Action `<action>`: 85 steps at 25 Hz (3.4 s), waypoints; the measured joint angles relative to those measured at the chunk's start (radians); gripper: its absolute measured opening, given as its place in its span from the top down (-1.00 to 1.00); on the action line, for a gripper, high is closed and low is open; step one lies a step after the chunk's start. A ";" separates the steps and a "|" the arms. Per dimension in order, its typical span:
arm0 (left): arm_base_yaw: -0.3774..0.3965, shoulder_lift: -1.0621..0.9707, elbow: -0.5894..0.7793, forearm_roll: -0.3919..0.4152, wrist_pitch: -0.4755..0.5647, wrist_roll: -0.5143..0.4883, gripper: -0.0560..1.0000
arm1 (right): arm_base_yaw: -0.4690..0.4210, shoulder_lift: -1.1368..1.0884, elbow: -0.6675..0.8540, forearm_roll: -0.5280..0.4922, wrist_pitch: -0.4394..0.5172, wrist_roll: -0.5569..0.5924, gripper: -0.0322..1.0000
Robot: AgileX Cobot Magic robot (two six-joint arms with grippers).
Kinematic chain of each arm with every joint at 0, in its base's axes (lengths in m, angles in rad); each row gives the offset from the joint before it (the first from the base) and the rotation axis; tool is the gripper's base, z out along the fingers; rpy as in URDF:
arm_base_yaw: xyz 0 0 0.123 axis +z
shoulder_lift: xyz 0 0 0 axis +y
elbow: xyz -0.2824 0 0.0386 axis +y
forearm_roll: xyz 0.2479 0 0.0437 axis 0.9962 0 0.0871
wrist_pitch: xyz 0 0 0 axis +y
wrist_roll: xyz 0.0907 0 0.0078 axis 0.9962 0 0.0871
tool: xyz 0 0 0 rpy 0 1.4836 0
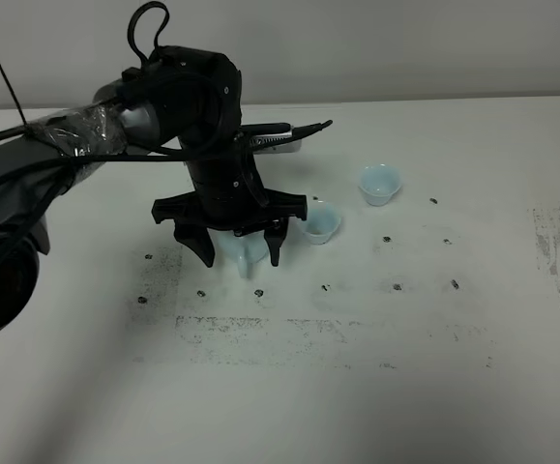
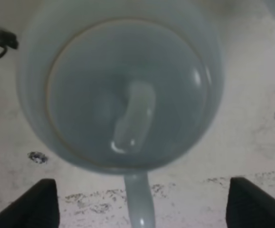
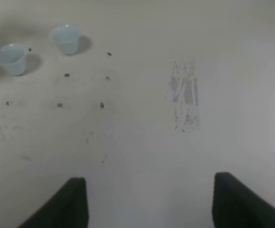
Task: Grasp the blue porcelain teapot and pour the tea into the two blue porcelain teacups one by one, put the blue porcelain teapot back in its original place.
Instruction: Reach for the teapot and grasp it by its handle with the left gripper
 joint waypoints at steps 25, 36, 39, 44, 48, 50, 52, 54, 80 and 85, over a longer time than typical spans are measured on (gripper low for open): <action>0.000 0.011 0.000 0.015 0.000 -0.004 0.82 | 0.000 0.000 0.000 0.000 0.000 0.000 -0.10; 0.000 0.011 0.000 0.019 0.000 -0.004 0.83 | 0.000 0.000 0.000 0.000 0.000 0.000 -0.10; 0.000 0.011 0.000 0.019 0.000 -0.004 0.84 | 0.000 0.000 0.000 0.000 0.000 0.000 -0.10; 0.000 0.011 0.000 0.019 0.000 -0.004 0.87 | 0.000 0.000 0.000 0.000 0.000 0.000 -0.10; 0.000 0.012 -0.001 0.027 0.001 -0.004 0.88 | 0.000 0.000 0.000 0.000 0.000 0.000 -0.10; 0.000 0.012 -0.001 0.028 0.001 -0.004 0.88 | 0.000 0.000 0.000 0.000 0.000 0.000 -0.10; 0.000 0.012 -0.001 0.028 0.001 -0.004 0.88 | 0.000 0.000 0.000 0.000 0.000 0.000 -0.10; 0.000 0.012 -0.001 0.028 0.001 -0.003 0.88 | 0.000 0.000 0.000 0.000 0.000 0.000 -0.10; 0.000 0.007 -0.001 0.091 -0.002 0.117 0.88 | 0.000 0.000 0.000 0.000 0.000 0.000 -0.10; 0.000 -0.006 -0.001 0.098 -0.004 0.133 0.88 | 0.000 0.000 0.000 0.000 0.000 0.000 -0.10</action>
